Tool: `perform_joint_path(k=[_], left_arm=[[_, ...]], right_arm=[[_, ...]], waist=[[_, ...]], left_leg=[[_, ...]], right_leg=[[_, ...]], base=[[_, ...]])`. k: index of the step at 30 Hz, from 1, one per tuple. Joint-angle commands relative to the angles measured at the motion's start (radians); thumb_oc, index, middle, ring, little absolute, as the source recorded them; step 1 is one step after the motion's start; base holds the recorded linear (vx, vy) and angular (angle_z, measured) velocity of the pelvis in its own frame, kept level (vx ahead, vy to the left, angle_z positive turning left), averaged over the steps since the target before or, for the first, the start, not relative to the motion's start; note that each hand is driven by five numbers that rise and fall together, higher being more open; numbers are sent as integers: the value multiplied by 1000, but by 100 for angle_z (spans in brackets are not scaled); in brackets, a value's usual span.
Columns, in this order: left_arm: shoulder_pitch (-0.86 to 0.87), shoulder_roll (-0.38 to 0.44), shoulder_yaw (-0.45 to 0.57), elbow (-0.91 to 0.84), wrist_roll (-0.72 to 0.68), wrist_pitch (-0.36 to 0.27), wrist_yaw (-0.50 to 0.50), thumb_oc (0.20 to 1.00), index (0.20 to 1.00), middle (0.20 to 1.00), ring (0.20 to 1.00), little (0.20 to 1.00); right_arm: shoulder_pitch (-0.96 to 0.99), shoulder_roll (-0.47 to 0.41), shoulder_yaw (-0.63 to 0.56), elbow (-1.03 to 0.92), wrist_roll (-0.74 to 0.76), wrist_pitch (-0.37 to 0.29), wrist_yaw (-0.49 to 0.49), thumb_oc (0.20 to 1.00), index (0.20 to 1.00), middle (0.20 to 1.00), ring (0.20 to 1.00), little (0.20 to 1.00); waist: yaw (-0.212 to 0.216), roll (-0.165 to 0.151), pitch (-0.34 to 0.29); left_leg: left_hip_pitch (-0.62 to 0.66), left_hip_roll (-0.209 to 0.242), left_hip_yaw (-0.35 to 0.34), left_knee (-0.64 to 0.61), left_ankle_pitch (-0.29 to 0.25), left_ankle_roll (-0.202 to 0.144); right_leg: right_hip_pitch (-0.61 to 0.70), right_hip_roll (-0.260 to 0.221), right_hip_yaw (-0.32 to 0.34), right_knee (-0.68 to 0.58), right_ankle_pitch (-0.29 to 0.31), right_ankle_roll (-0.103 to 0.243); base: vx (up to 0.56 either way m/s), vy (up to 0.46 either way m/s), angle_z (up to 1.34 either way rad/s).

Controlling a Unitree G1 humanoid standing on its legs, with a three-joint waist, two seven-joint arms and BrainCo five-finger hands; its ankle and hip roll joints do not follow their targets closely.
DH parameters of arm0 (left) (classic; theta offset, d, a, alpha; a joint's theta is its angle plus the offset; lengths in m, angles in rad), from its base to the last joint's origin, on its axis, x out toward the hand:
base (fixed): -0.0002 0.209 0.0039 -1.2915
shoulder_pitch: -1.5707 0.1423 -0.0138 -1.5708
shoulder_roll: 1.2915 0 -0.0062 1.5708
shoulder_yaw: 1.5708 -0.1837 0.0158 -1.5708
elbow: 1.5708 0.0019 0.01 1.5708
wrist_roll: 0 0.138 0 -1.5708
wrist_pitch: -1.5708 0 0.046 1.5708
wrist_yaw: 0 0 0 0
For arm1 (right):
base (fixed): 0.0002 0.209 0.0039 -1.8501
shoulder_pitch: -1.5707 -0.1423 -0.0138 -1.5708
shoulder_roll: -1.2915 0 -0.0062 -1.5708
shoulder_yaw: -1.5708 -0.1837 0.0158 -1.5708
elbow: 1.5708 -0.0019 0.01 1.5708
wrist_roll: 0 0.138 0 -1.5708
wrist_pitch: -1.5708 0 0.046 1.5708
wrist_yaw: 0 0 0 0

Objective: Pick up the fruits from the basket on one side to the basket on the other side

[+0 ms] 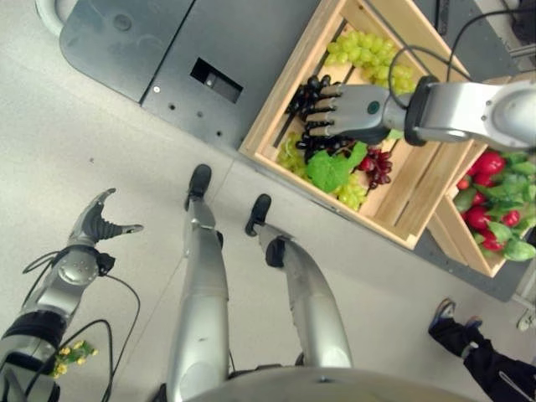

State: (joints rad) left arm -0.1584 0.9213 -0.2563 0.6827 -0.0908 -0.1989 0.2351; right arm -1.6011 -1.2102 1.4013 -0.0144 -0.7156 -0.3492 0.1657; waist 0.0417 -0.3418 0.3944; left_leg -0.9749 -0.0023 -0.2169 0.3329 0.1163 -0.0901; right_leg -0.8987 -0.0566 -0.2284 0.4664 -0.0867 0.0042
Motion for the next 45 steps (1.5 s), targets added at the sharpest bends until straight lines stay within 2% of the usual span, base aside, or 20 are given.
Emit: perform_joint_path(k=[1,5,8,10,12,13,20,23,24,25,26,28,29,30,32,33,34,36,41,45], left_arm=[[12,79,93,-54,36,-5,4,1000,1000,1000,1000,1000],[-11,64,67,-76,36,-7,8,1000,1000,1000,1000,1000],[-16,42,45,-83,31,-7,13,1000,1000,1000,1000,1000],[-34,25,43,-95,26,-7,16,1000,1000,1000,1000,1000],[-30,24,34,-97,24,-7,20,1000,1000,1000,1000,1000],[-41,25,35,-100,25,-7,20,1000,1000,1000,1000,1000],[-51,1,8,-104,21,-5,31,1000,1000,1000,1000,1000],[-59,-5,8,-112,21,-7,33,1000,1000,1000,1000,1000],[-48,-11,1,-117,21,-9,34,1000,1000,1000,1000,1000],[-59,-16,2,-124,20,-12,35,1000,1000,1000,1000,1000],[-49,-18,-2,-121,19,-11,35,1000,1000,1000,1000,1000],[-51,-29,-9,-129,19,-13,36,1000,1000,1000,1000,1000],[-64,-32,-8,-136,20,-14,37,1000,1000,1000,1000,1000],[-64,-35,-9,-140,19,-14,36,1000,1000,1000,1000,1000],[-59,-38,-16,-146,19,-14,37,1000,1000,1000,1000,1000],[-70,-37,-12,-149,20,-15,38,1000,1000,1000,1000,1000],[-65,-43,-18,-144,18,-13,39,1000,1000,1000,1000,1000],[-82,-44,-17,-137,17,-14,42,1000,1000,1000,1000,1000],[-75,-60,-19,-126,17,-11,45,1000,1000,1000,1000,1000],[-87,-67,-20,-117,15,-12,46,1000,1000,1000,1000,1000]], right_arm=[[-1,-90,-1,-10,11,-14,9,1000,1000,1000,1000,1000],[32,-44,-1,55,-20,-4,-1,1000,1000,1000,1000,1000],[74,-4,-1,107,-58,7,-16,1000,1000,1000,1000,1000],[70,0,-1,126,-74,18,-38,1000,1000,1000,1000,1000],[91,18,-1,154,-97,22,-44,1000,1000,1000,1000,1000],[82,13,-1,159,-99,23,-48,1000,1000,1000,1000,1000],[153,52,-1,274,-168,48,-90,1000,1000,1000,1000,1000],[155,55,-1,305,-177,60,-108,1000,1000,1000,1000,1000],[175,73,-1,310,-183,56,-111,1000,1000,1000,1000,1000],[166,73,-1,319,-184,61,-119,1000,1000,1000,1000,1000],[179,79,-1,319,-184,60,-118,1000,1000,1000,1000,1000],[182,93,-1,330,-194,61,-129,868,868,868,868,868],[171,91,-1,336,-196,65,-133,558,558,558,558,558],[173,96,-1,344,-196,67,-135,351,351,351,351,351],[186,106,-1,350,-202,68,-139,200,200,200,200,200],[174,101,-1,353,-203,69,-142,200,200,200,200,200],[191,109,-1,363,-211,72,-144,200,200,200,200,200],[175,106,-1,372,-220,76,-152,200,200,200,200,200],[188,116,-1,390,-231,81,-162,200,200,200,200,200],[181,118,-1,404,-233,84,-168,200,200,200,200,200]], waist=[[94,-129,126],[100,-88,126],[108,-53,126],[101,-30,126],[105,-15,126],[103,-15,126],[108,34,126],[105,48,126],[108,61,126],[103,69,126],[106,70,126],[105,85,126],[103,88,126],[103,93,126],[105,97,126],[103,97,126],[104,99,126],[102,100,126],[100,102,126],[98,105,126]], left_leg=[[37,-54,55,31,-80,36],[0,-60,53,37,-58,41],[18,-61,46,52,-92,42],[-22,-65,52,52,-60,46],[0,-65,49,55,-90,45],[-30,-68,53,51,-60,47],[-32,-70,48,62,-90,46],[-68,-72,51,61,-60,49],[-46,-72,45,71,-90,48],[-80,-74,50,65,-58,50],[-51,-73,45,71,-89,48],[-60,-74,46,77,-89,49],[-93,-76,51,72,-57,51],[-94,-77,52,72,-58,51],[-69,-76,47,78,-88,49],[-98,-77,51,73,-57,51],[-72,-76,47,77,-87,49],[-105,-76,51,69,-55,51],[-73,-73,46,69,-85,48],[-105,-73,50,62,-52,50]], right_leg=[[21,-15,17,-120,155,93],[-10,-21,5,-120,172,87],[0,-19,17,-98,143,95],[-32,-26,6,-107,170,87],[-18,-22,17,-92,142,94],[-42,-26,5,-104,169,87],[-54,-26,22,-70,134,91],[-86,-30,10,-75,157,83],[-72,-25,25,-53,128,89],[-100,-30,14,-62,154,81],[-76,-27,26,-48,127,88],[-90,-29,26,-34,121,88],[-116,-33,14,-46,148,80],[-117,-33,15,-45,147,80],[-97,-30,26,-29,119,87],[-120,-33,15,-42,146,79],[-102,-29,28,-28,119,86],[-130,-33,18,-40,146,78],[-108,-30,31,-27,118,86],[-135,-35,19,-38,145,78]], base=[[0,0,0],[0,0,0],[27,-4,0],[-20,14,1],[0,0,0],[5,19,3],[9,0,1],[10,-3,1],[-40,9,0],[69,-26,-1],[0,0,0],[19,-4,0],[-42,7,-1],[0,0,0],[29,-11,0],[0,0,0],[0,0,0],[4,2,2],[1,-1,0],[0,-3,0]])
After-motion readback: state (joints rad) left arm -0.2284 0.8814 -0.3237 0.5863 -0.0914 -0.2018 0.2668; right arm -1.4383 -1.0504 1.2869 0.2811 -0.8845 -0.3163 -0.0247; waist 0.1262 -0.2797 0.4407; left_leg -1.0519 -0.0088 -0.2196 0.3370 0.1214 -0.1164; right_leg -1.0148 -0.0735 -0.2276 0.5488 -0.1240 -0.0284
